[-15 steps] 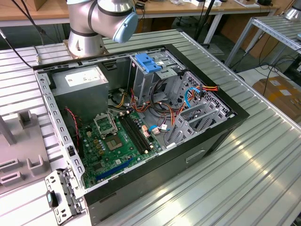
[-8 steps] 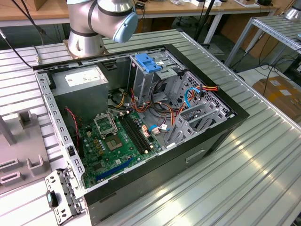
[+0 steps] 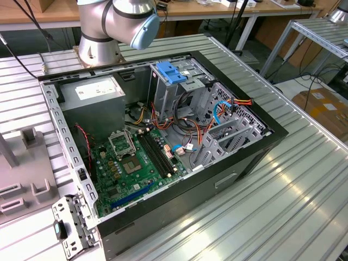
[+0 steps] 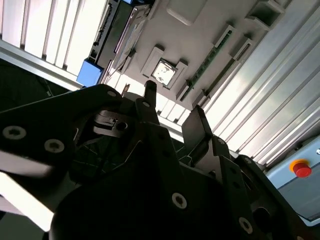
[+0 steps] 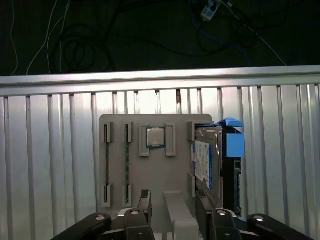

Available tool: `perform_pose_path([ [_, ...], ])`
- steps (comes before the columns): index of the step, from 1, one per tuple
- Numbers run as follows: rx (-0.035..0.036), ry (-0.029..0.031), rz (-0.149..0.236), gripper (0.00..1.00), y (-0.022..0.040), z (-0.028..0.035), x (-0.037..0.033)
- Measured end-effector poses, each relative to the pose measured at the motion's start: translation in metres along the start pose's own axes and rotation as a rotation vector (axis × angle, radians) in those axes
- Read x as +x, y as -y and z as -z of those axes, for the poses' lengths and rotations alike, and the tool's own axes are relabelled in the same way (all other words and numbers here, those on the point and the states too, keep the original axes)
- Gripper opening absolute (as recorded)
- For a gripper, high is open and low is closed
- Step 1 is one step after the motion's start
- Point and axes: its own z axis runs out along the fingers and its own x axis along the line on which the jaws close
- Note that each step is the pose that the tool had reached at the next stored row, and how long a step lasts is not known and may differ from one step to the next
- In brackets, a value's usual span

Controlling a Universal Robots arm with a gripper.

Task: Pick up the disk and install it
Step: 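Pick up the disk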

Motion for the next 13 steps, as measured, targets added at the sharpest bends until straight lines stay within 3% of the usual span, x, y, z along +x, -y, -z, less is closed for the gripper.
perform_pose_path([
  [8, 0.0001, 0.0001, 0.0, 0.48, 0.0, -0.0002, -0.0004],
  [13, 0.0, 0.0, 0.0, 0.48, -0.0003, -0.0012, -0.0068],
])
